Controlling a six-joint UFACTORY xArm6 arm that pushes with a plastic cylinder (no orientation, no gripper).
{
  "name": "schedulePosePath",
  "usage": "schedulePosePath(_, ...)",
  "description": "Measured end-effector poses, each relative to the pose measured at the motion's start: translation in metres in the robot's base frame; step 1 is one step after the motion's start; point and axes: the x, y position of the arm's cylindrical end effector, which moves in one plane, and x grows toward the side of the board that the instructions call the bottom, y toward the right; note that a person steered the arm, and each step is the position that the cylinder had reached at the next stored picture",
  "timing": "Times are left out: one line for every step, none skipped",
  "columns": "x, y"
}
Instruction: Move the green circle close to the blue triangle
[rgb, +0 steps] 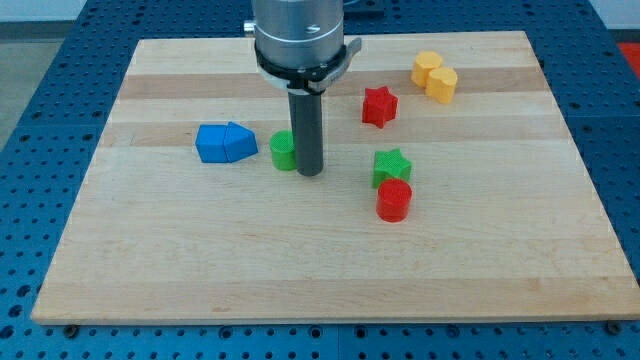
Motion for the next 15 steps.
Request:
schedulePosePath(0.000, -0.008)
schedulePosePath(0.000, -0.014)
schedulePosePath(0.000, -0.022)
schedulePosePath(0.000, -0.026)
schedulePosePath(0.000, -0.028)
schedulePosePath(0.000, -0.030)
schedulePosePath(0.000, -0.034)
schedulePosePath(0.000, -0.040)
schedulePosePath(0.000, -0.043)
schedulePosePath(0.000, -0.043)
schedulePosePath(-0.001, -0.042)
schedulePosePath(-0.002, -0.042)
schedulePosePath(-0.003, -0.042)
schedulePosePath(-0.003, -0.042)
schedulePosePath(-0.003, -0.039)
